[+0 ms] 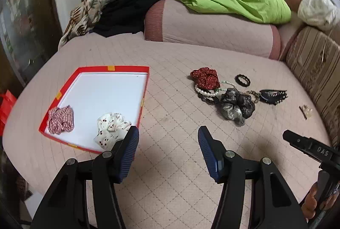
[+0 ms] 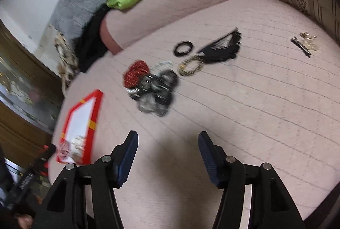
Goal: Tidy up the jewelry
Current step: 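Withdraw both tools from the tray toward the remaining accessories, then grasp the red polka-dot scrunchie with the left tool while the right tool grasps the black sheer scrunchie, then carry both scrunchies into the red-rimmed tray and open both tools, then withdraw both tools from the tray toward the bracelets, then grasp the pearl bracelet with the left tool while the right tool grasps the gold beaded bracelet, then carry both bracelets into the red-rimmed tray and open both tools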
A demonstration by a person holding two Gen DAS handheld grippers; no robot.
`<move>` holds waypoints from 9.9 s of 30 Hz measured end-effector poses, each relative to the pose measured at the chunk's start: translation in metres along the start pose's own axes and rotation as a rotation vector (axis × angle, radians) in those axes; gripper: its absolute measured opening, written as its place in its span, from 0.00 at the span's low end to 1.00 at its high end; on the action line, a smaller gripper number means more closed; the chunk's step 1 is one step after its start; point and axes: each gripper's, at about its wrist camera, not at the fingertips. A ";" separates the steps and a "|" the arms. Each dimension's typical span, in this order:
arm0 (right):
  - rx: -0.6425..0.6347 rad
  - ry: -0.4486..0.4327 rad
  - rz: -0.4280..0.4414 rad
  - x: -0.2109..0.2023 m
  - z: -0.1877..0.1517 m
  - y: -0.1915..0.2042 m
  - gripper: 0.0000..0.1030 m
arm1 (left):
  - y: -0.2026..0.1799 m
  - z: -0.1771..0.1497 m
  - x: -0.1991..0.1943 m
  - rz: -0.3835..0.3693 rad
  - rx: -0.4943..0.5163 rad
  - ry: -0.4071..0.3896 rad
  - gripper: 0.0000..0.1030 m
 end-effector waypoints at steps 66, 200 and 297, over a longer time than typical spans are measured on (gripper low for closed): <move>-0.266 -0.020 -0.030 0.025 0.024 0.062 0.13 | 0.004 0.062 0.044 -0.106 -0.041 0.056 0.07; -0.199 -0.281 -0.138 -0.094 0.081 -0.060 0.78 | -0.075 0.106 0.004 -0.081 0.165 -0.018 0.66; -0.628 0.078 0.045 0.095 0.015 0.263 0.07 | 0.192 0.089 0.106 -0.181 -0.279 0.110 0.09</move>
Point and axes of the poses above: each gripper's, at about its wrist camera, not at the fingertips, and x roughly the way its jaws point, y to its left, z to its top, and after that the axes turned 3 degrees about -x, right-handed
